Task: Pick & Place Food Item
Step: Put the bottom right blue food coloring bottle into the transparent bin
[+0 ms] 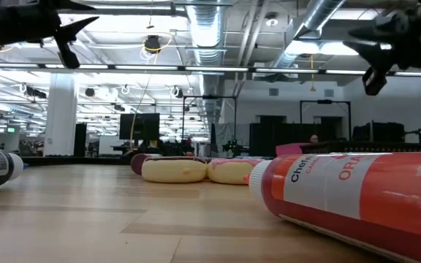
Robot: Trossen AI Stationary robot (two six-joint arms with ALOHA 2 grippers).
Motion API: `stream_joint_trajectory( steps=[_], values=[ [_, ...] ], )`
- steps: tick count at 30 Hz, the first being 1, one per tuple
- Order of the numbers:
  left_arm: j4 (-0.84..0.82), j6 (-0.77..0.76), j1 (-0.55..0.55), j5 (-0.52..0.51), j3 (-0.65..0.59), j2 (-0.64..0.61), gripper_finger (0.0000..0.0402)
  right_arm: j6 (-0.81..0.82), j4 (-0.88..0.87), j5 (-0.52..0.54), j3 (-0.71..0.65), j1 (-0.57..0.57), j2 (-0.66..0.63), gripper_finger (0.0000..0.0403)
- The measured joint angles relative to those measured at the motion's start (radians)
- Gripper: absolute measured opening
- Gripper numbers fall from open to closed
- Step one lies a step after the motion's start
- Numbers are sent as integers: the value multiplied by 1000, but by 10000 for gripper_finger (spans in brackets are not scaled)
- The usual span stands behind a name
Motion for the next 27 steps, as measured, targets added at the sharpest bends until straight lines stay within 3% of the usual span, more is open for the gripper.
stream_joint_trajectory(
  steps=[3, 7, 10, 14, 17, 19, 21, 22, 27],
  values=[
    [0, -71, 0, -14, 1, 66, 58, 129, 127, 23, 0, -6, -1, 71],
    [4, -101, -6, 16, 32, 212, 58, 138, 253, -14, 0, -8, -1, 71],
    [27, -102, -9, 43, 75, 333, 58, 138, 269, -45, 0, -9, -1, 71],
    [96, -84, 0, 45, 137, 479, 61, 183, 207, 53, 0, -9, 3, 71],
    [168, -30, 15, 106, 220, 560, 63, 227, 238, 82, 0, -9, 3, 71],
    [125, 10, 39, 175, 294, 585, 62, 236, 275, 81, 0, -9, 3, 71],
    [-59, 33, 70, 280, 397, 589, 58, 239, 315, 82, 1, -8, 3, 71],
    [-228, 35, 86, 335, 458, 583, 56, 241, 324, 85, 3, -8, 2, 71],
    [-1276, 169, 101, 569, 836, 650, 54, 275, 322, 101, 29, -8, 6, 71]
  ],
)
